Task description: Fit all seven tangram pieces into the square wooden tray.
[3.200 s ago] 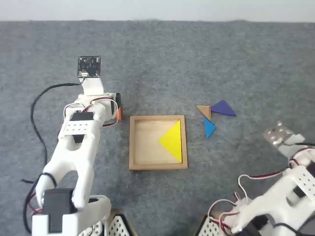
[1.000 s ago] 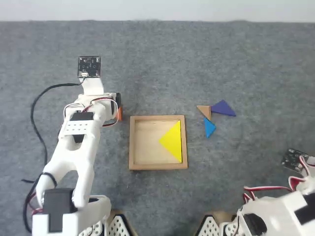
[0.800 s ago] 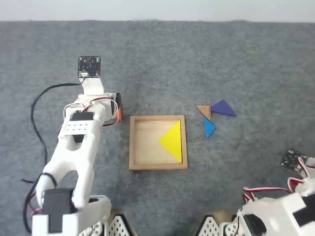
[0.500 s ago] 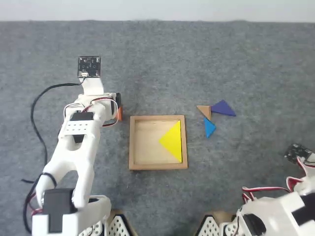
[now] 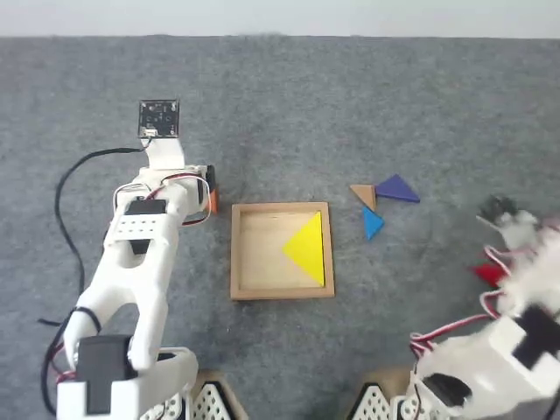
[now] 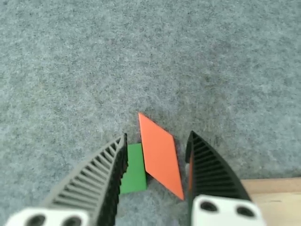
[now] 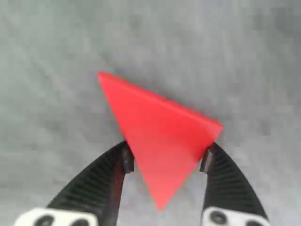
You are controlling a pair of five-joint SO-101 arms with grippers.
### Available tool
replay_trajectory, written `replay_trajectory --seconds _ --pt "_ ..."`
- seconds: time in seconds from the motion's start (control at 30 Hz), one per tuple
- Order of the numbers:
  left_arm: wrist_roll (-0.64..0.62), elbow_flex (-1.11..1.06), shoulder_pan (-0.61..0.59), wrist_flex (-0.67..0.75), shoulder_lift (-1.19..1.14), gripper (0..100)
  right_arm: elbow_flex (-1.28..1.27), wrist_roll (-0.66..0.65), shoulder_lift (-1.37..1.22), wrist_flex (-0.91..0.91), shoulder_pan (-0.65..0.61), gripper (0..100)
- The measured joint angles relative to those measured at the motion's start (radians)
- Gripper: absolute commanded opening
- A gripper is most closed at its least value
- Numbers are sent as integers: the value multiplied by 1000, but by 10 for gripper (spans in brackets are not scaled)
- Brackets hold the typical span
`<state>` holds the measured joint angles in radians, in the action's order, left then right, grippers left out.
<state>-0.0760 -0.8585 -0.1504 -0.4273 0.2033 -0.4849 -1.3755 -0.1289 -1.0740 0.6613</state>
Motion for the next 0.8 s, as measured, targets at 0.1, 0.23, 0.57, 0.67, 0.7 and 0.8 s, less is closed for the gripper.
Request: replay_trajectory --seconds 0.1,0.23,0.57,0.67,0.7,0.8 --pt "0 0 0 0 0 200 94 112 -5 -167 -109 180" --pt "0 0 0 0 0 200 175 293 -5 -313 -222 180" --pt "0 0 0 0 0 200 190 868 -3 -353 -367 184" --pt "0 0 0 0 0 200 172 772 80 -358 -348 210" --pt "0 0 0 0 0 200 152 713 129 -358 -339 211" --pt "0 0 0 0 0 200 46 509 287 -328 -318 186"
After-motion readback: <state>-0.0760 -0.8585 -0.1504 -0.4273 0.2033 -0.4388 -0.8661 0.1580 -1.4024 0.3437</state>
